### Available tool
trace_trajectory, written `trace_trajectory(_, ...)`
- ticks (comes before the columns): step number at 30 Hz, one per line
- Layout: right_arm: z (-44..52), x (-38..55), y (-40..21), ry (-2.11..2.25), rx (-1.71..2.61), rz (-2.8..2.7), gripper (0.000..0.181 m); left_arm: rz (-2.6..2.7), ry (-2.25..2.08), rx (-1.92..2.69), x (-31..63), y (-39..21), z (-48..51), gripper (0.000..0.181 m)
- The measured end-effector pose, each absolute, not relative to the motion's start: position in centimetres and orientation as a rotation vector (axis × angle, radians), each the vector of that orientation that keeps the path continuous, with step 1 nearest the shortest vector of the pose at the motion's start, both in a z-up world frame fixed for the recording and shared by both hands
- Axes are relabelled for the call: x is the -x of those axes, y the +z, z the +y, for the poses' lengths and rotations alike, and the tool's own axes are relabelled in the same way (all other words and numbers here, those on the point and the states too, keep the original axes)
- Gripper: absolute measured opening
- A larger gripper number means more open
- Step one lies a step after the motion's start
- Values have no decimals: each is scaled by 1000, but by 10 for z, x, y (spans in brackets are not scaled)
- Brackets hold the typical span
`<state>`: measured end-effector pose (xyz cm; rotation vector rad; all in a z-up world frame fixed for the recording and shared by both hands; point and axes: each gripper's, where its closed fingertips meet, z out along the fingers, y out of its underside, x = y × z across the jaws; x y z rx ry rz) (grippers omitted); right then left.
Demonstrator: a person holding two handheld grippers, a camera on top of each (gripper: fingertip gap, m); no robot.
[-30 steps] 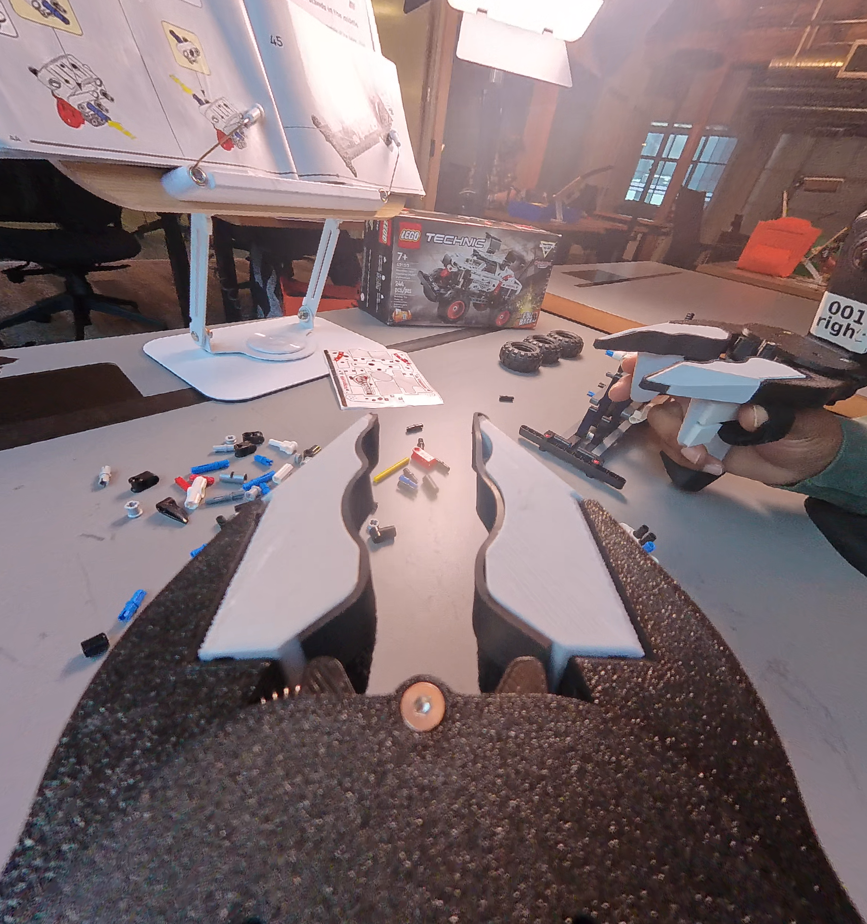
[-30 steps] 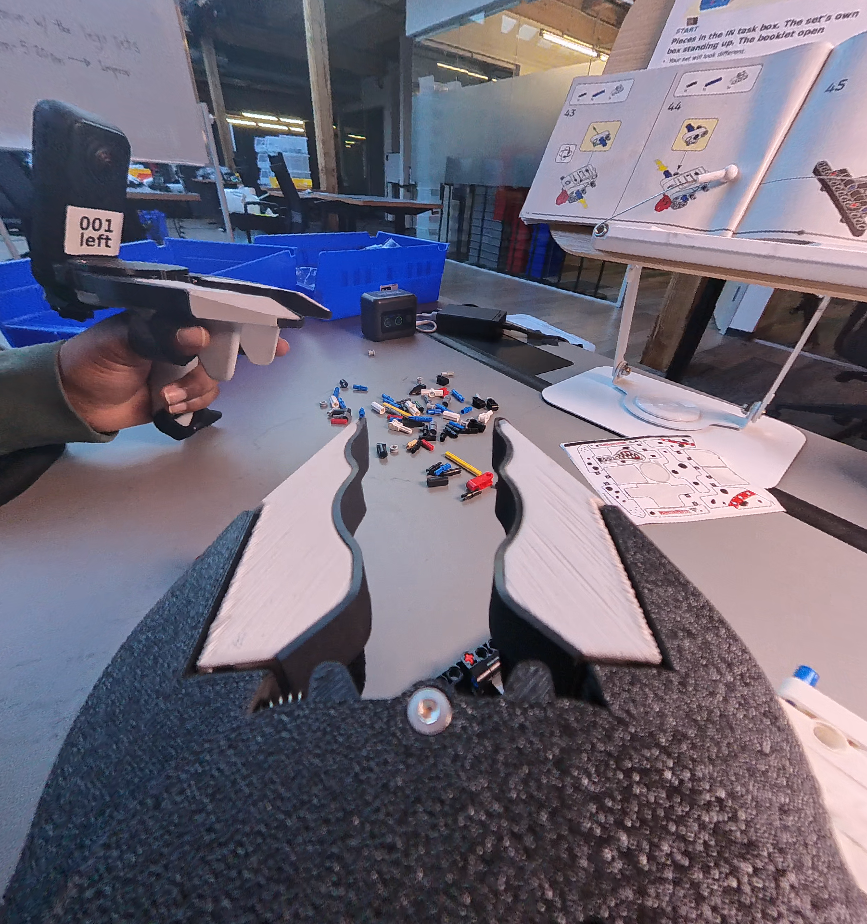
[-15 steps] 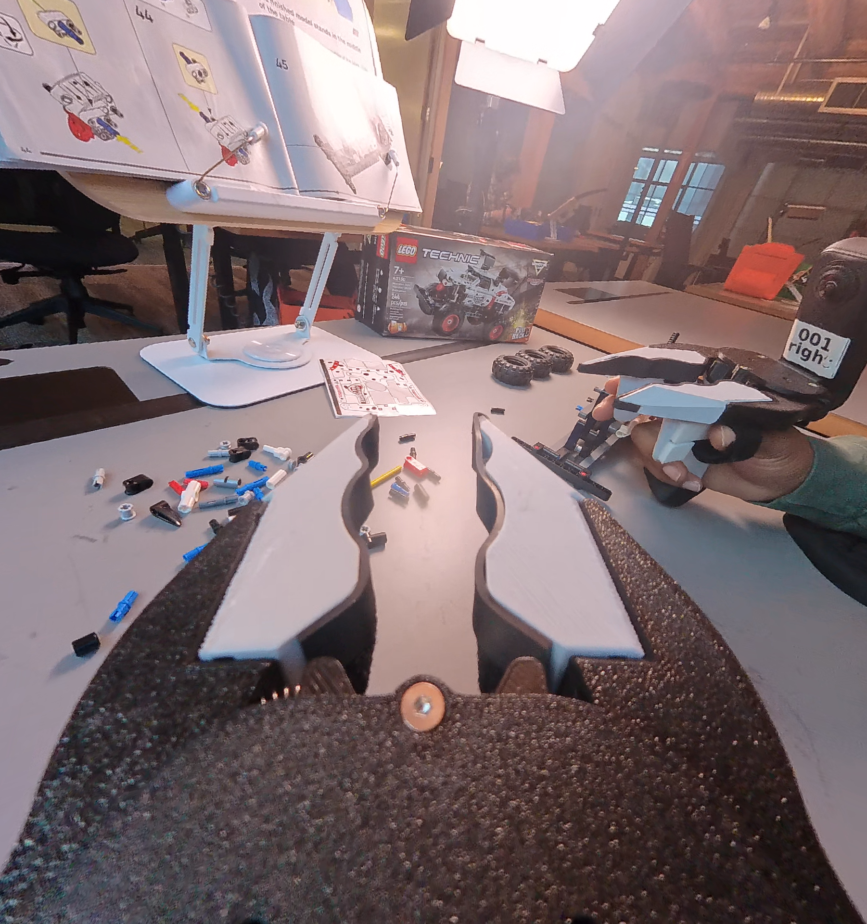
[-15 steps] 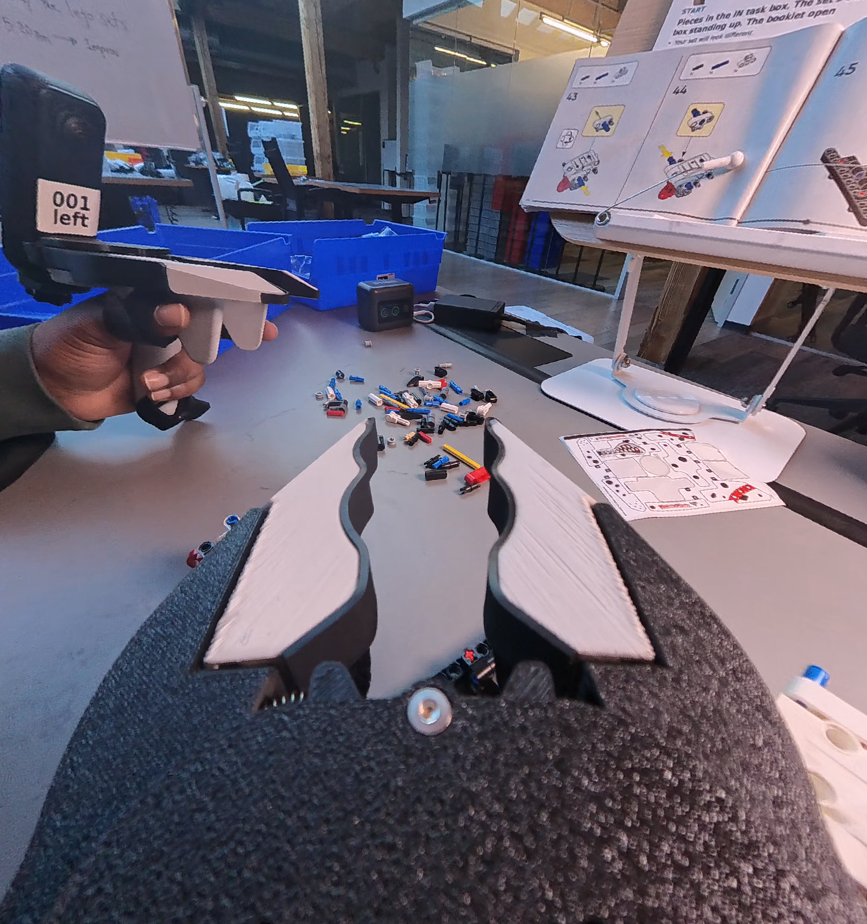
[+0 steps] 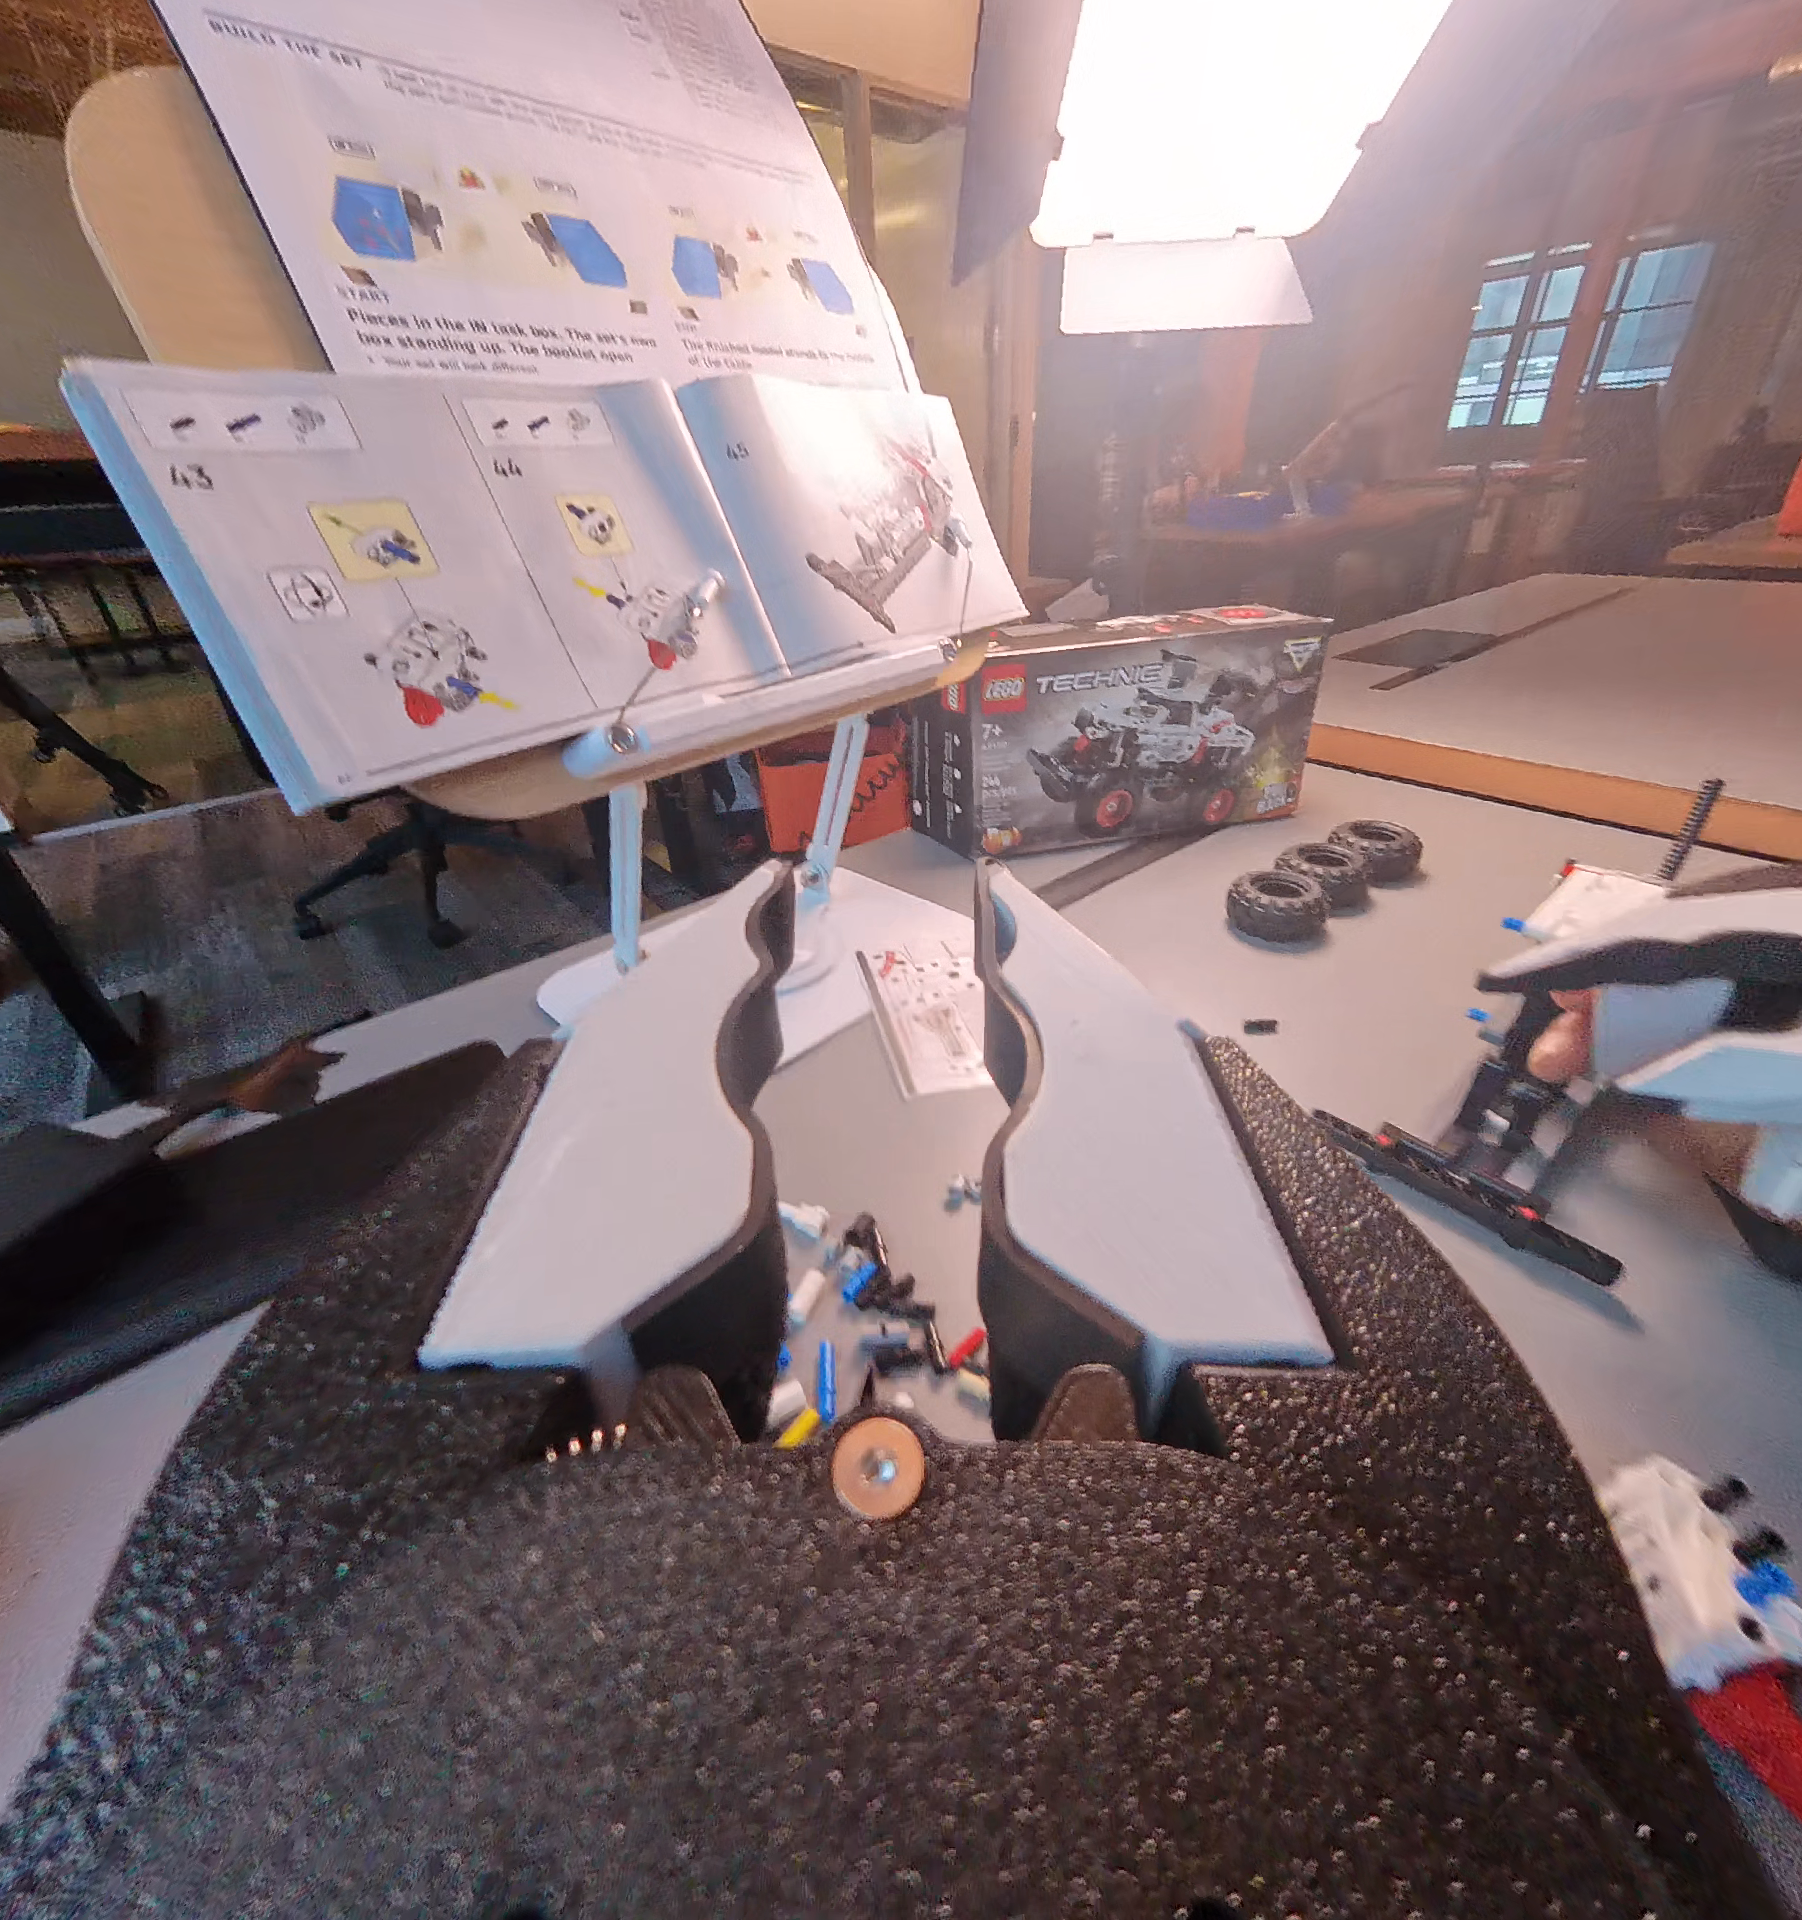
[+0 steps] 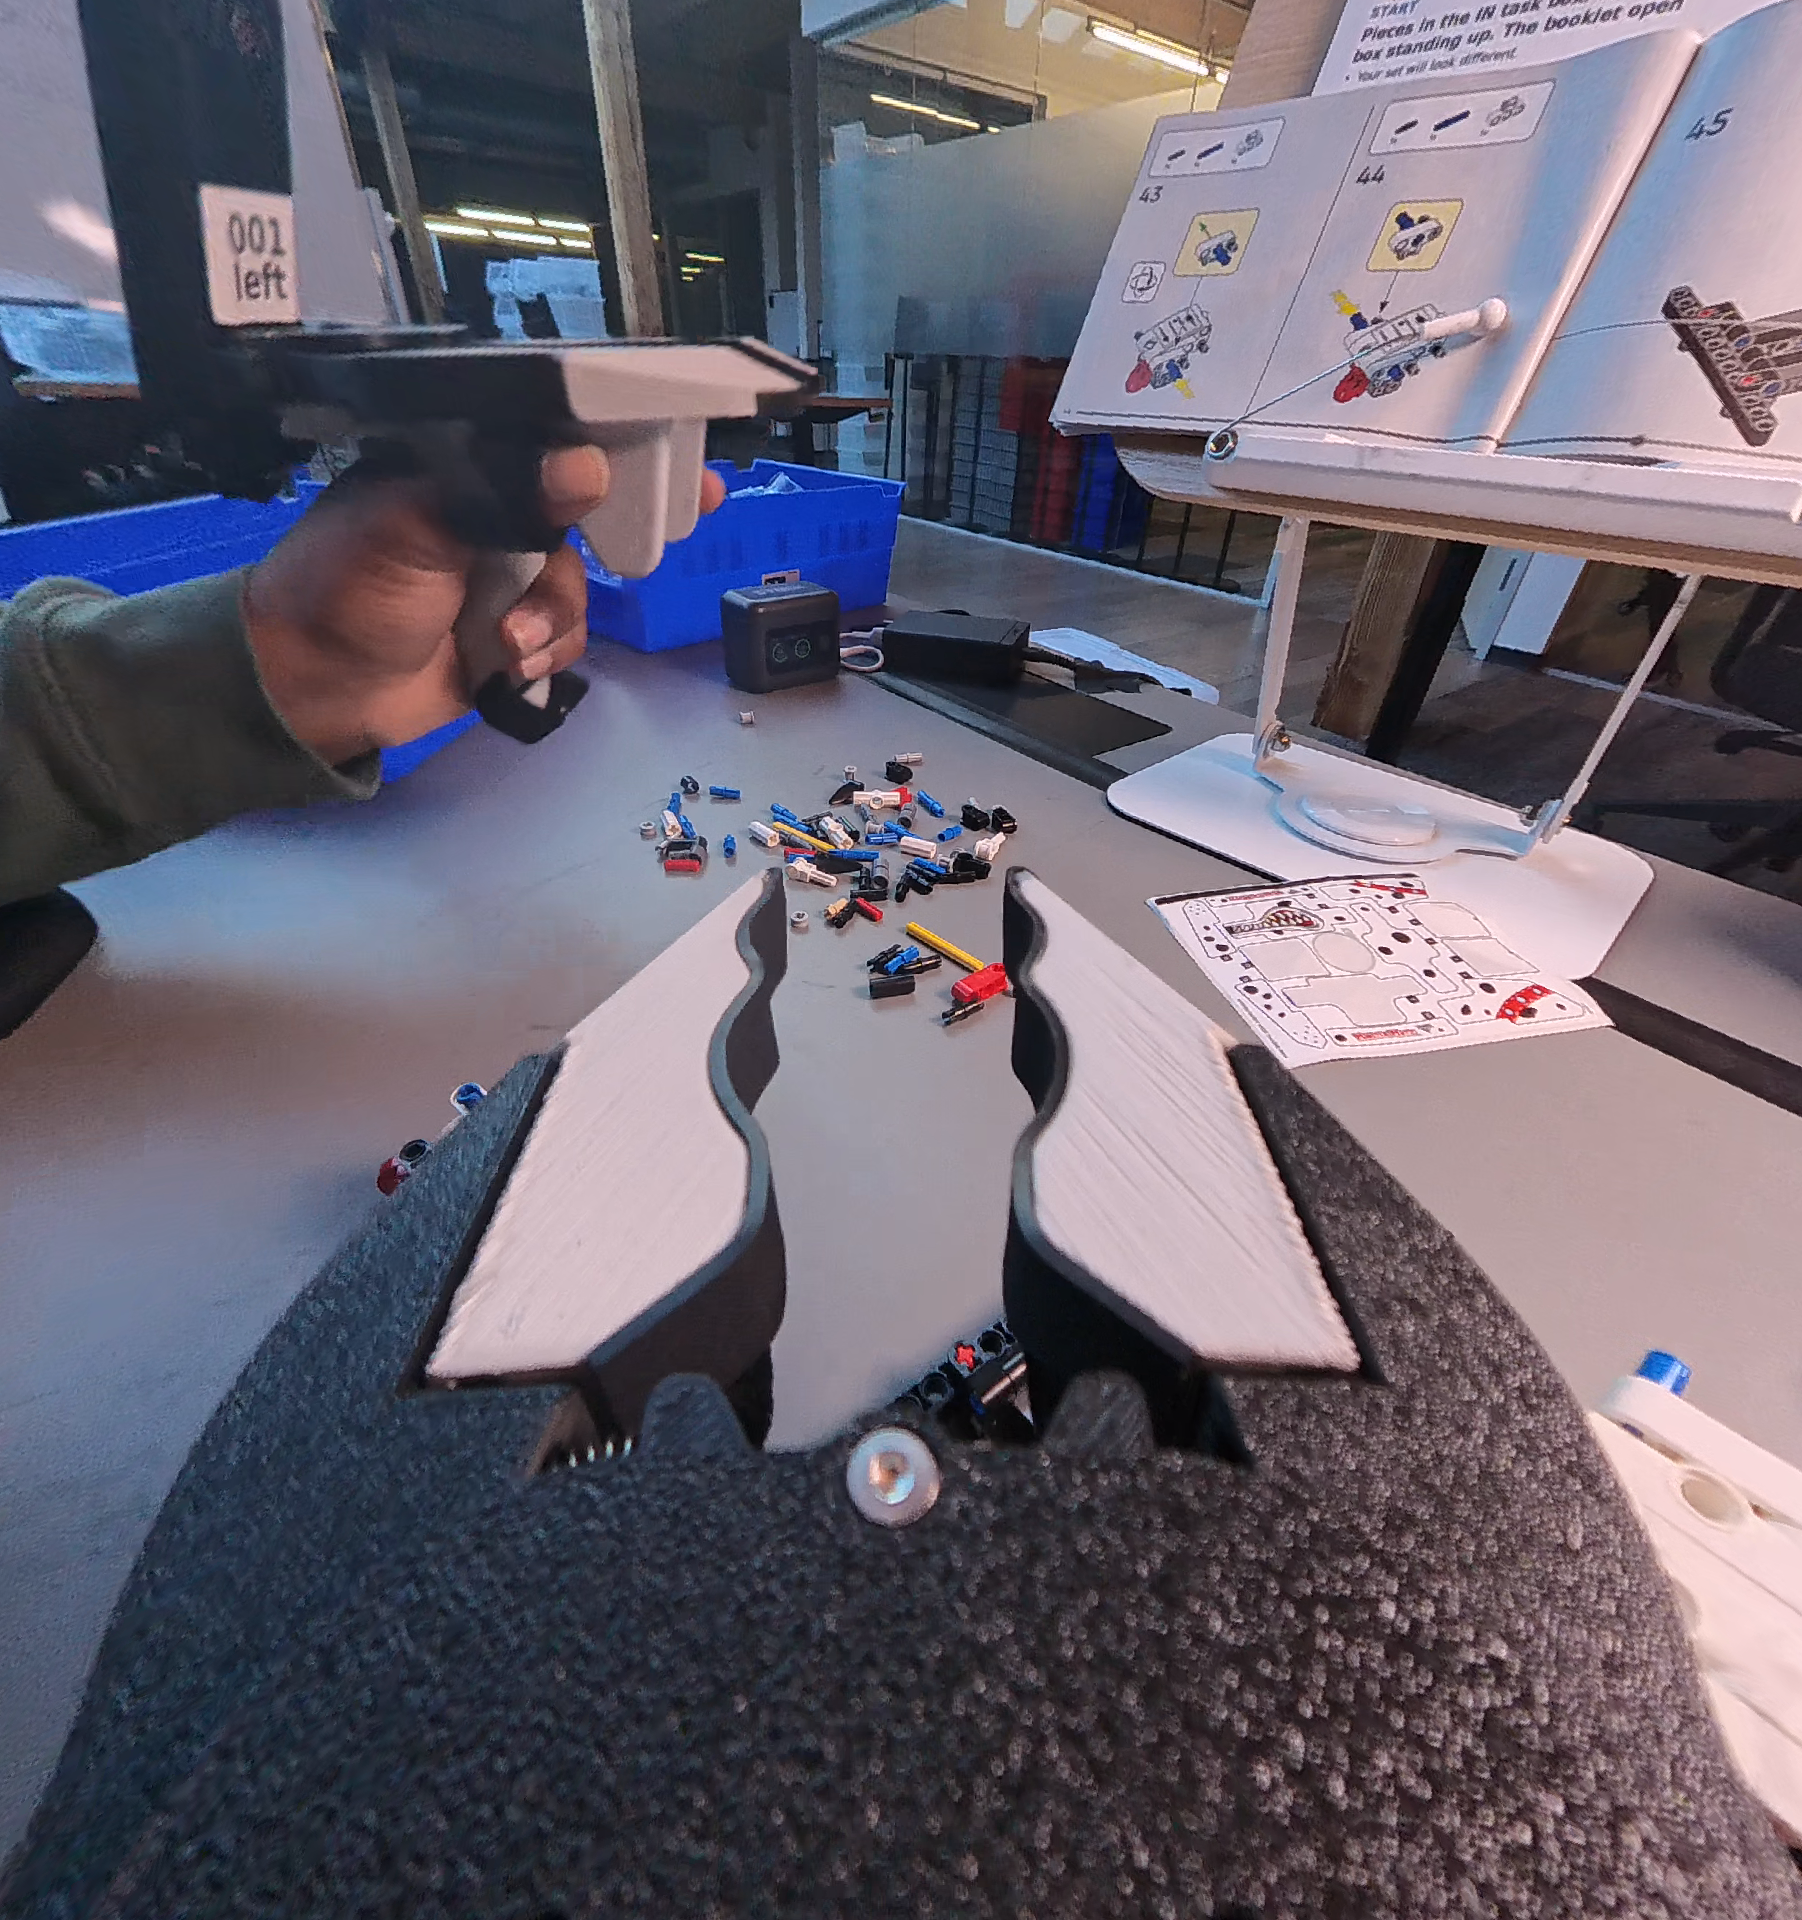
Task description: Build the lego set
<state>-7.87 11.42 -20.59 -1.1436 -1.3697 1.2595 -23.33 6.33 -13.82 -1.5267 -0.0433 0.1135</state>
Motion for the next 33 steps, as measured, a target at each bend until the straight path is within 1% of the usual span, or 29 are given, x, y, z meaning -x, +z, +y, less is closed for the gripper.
trace_trajectory(6, 112, 78, -208, 1226, 1121, -1399, 35, -28, 196, 1501, 266, -100, 126, 29)
trace_trajectory(15, 110, 78, -212, 1234, 1101, -1435, 27, -63, 318, 1575, 328, -75, 216, 15)
trace_trajectory(18, 108, 79, -213, 1254, 1100, -1455, 26, -83, 341, 1648, 347, -85, 235, 15)
trace_trajectory(22, 106, 77, -212, 1274, 1092, -1464, 25, -22, 303, 1736, 342, -108, 250, 24)
trace_trajectory(23, 106, 77, -212, 1277, 1092, -1468, 24, -2, 314, 1750, 340, -112, 251, 22)
trace_trajectory(24, 105, 77, -213, 1280, 1092, -1473, 24, 35, 316, 1763, 335, -116, 253, 12)
trace_trajectory(26, 104, 78, -214, 1281, 1093, -1483, 24, 91, 355, 1788, 329, -122, 256, 7)
trace_trajectory(27, 104, 77, -214, 1280, 1091, -1487, 24, 119, 389, 1803, 329, -124, 257, 1)
trace_trajectory(33, 99, 78, -217, 1264, 1072, -1518, 24, 286, 488, 1869, 323, -133, 257, 1)
